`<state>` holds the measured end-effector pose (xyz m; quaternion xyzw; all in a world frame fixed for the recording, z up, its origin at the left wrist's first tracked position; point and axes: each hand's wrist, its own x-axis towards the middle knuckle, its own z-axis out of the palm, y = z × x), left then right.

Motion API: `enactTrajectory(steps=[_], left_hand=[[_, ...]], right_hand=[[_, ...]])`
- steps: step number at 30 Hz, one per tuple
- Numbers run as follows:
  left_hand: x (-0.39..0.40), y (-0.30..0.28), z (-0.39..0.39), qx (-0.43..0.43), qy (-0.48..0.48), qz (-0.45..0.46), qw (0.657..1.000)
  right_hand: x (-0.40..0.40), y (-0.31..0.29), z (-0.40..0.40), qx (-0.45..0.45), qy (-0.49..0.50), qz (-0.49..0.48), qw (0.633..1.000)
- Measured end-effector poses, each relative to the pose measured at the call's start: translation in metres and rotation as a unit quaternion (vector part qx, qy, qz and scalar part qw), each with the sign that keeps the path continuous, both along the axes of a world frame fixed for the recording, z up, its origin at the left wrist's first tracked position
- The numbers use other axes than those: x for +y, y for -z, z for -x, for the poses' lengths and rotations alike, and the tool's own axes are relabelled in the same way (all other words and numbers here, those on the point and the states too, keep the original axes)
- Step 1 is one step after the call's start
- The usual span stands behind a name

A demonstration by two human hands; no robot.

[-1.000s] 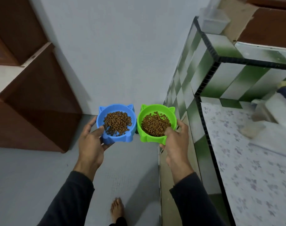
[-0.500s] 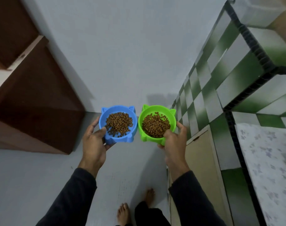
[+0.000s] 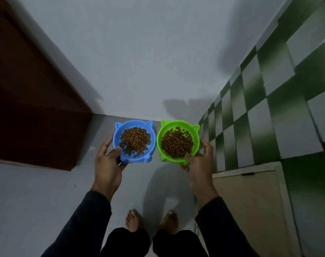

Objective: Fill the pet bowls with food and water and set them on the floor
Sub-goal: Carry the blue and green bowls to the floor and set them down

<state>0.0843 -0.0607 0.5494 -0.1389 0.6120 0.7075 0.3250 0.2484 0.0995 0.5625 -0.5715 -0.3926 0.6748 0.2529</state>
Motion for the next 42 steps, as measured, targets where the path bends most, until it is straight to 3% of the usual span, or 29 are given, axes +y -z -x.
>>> enactTrajectory(steps=[23, 33, 42], left_hand=[[0.059, 0.439, 0.067, -0.038, 0.031, 0.026, 0.998], [0.067, 0.555, 0.084, -0.046, 0.034, 0.019, 0.998], [0.072, 0.612, 0.082, -0.072, 0.029, 0.032, 0.996]], right_hand=[[0.059, 0.442, 0.065, -0.046, 0.015, 0.059, 0.997], [0.061, 0.566, 0.082, -0.043, 0.062, 0.073, 0.994], [0.069, 0.623, 0.077, -0.096, 0.06, 0.063, 0.992]])
